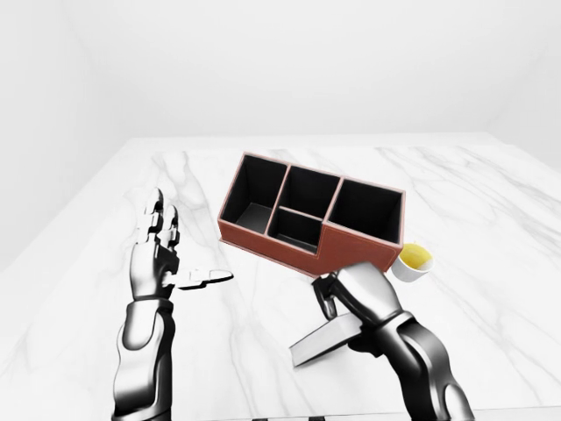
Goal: Pick up the book and place it in the right compartment of the caddy.
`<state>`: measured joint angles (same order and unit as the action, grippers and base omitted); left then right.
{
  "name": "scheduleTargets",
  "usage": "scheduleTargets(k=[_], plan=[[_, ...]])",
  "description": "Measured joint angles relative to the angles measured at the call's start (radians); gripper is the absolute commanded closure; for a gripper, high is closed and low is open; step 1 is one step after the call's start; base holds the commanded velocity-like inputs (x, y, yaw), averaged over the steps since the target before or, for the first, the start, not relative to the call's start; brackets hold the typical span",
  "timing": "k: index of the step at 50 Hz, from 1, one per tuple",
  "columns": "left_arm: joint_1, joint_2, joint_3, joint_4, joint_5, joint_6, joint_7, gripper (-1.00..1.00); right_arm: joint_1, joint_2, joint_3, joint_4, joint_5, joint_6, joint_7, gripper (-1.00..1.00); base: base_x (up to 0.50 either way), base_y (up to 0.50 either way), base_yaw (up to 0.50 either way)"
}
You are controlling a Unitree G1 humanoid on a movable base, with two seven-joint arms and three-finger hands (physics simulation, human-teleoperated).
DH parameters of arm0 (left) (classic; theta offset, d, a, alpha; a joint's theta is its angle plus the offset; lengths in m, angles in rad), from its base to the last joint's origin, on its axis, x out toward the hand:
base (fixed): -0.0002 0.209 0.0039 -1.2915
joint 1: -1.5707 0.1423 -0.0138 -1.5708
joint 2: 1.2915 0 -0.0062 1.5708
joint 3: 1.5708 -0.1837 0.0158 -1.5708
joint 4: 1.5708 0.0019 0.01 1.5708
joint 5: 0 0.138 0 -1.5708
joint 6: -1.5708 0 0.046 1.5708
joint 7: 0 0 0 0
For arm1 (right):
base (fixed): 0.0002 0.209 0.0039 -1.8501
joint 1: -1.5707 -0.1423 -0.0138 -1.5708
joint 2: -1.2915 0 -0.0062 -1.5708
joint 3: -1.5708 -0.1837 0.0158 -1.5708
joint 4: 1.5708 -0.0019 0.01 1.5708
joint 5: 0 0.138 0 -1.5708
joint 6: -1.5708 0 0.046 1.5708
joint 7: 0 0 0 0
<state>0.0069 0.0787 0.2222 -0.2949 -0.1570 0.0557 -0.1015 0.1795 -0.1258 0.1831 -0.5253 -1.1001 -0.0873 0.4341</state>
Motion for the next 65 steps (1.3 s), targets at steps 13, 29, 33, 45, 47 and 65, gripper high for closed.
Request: scheduleTargets(k=[13,29,33,45,47,65], plan=[[0.002,0.002,0.008,-0.007,-0.007,0.002,-0.006,-1.00,-0.105,0.032,0.006,-0.162,0.170,0.000,0.199,1.00,0.00,0.00,0.00],[0.010,0.001,0.018,-0.015,-0.012,0.000,-0.011,-1.00,-0.334,0.061,-0.037,-0.248,0.309,0.000,0.264,1.00,0.00,0.00,0.00],[0.013,0.001,0.020,-0.014,-0.014,-0.001,-0.012,-1.00,-0.399,0.061,-0.054,-0.253,0.332,0.000,0.264,1.00,0.00,0.00,0.00],[0.016,0.002,0.025,-0.007,-0.017,-0.008,-0.016,-1.00,-0.592,0.048,-0.101,-0.260,0.385,0.000,0.264,1.00,0.00,0.00,0.00],[0.017,0.002,0.026,-0.006,-0.018,-0.009,-0.016,-1.00,-0.628,0.042,-0.110,-0.259,0.394,0.000,0.264,1.00,0.00,0.00,0.00],[0.021,0.002,0.030,-0.014,-0.021,-0.006,-0.018,-1.00,-0.921,-0.082,-0.210,-0.138,0.466,0.000,0.264,1.00,0.00,0.00,0.00]])
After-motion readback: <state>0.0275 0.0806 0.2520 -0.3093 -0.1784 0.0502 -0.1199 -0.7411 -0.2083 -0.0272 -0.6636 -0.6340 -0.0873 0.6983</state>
